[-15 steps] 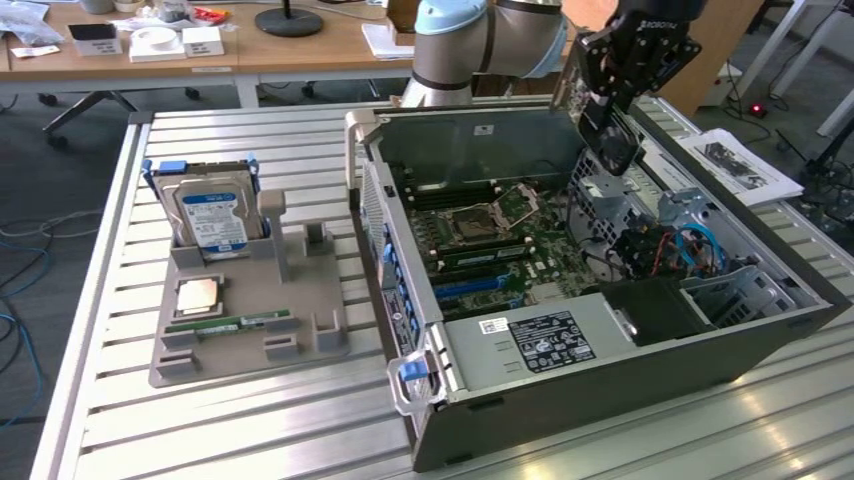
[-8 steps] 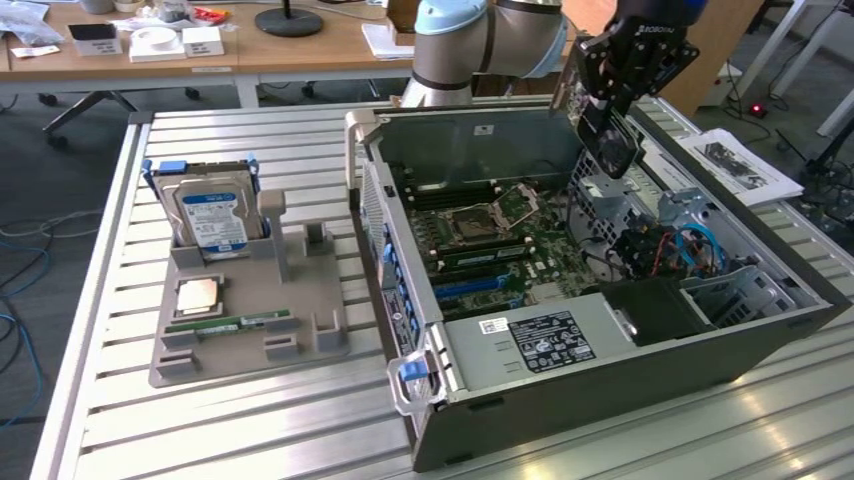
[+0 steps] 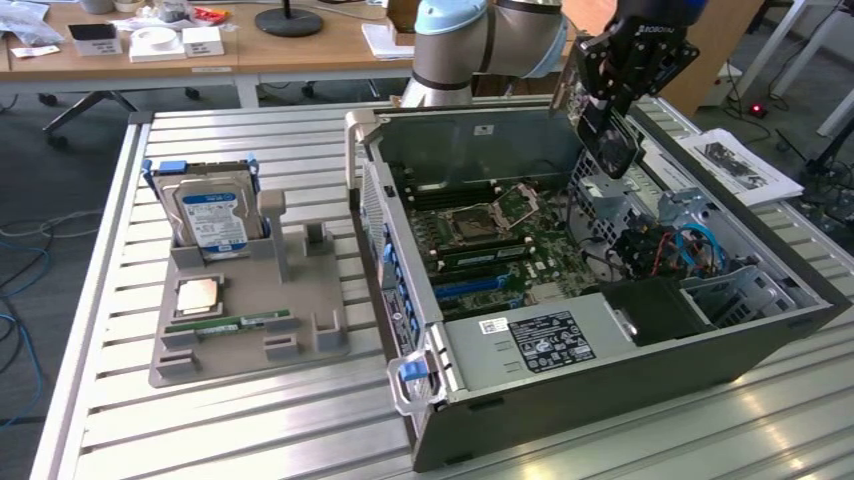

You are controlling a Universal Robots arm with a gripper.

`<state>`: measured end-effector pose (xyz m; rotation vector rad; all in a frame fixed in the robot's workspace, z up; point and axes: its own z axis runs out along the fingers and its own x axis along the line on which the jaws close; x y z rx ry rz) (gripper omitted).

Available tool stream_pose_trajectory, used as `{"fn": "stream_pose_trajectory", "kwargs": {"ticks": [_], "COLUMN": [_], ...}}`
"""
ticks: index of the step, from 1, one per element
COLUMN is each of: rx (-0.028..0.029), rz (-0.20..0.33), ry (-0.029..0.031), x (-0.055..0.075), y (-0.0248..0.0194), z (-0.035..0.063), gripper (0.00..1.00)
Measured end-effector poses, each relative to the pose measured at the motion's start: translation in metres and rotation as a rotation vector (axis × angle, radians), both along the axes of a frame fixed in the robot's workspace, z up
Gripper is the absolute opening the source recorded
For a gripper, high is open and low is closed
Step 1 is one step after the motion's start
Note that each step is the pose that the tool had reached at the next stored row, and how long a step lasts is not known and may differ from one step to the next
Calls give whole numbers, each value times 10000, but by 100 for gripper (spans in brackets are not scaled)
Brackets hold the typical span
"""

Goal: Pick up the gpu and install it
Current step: 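Insert the gpu into the slot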

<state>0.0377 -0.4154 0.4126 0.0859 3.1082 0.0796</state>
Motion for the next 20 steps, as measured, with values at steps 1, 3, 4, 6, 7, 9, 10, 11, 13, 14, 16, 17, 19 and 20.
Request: {"fn": "stream_pose_trajectory", "kwargs": {"ticks": [1, 3, 4, 6, 7, 9, 10, 11, 13, 14, 16, 17, 19, 20], "rx": [0, 0, 1, 1, 2, 2, 2, 2, 1, 2, 2, 1, 1, 1], "rz": [0, 62, 138, 393, 552, 850, 996, 1159, 1458, 1612, 1940, 2113, 2480, 2652], "ry": [0, 0, 0, 0, 0, -1, 0, 0, 0, 0, 0, 0, 0, 0], "x": [0, 0, 0, 0, 0, 0, 0, 0, 0, 0, 0, 0, 0, 0], "y": [0, 0, 0, 0, 0, 0, 0, 0, 0, 0, 0, 0, 0, 0], "z": [0, 0, -1, -3, -5, -8, -9, -11, -16, -19, -25, -27, -32, -34], "gripper": [27, 27, 27, 27, 27, 27, 27, 27, 27, 27, 27, 27, 27, 27]}}
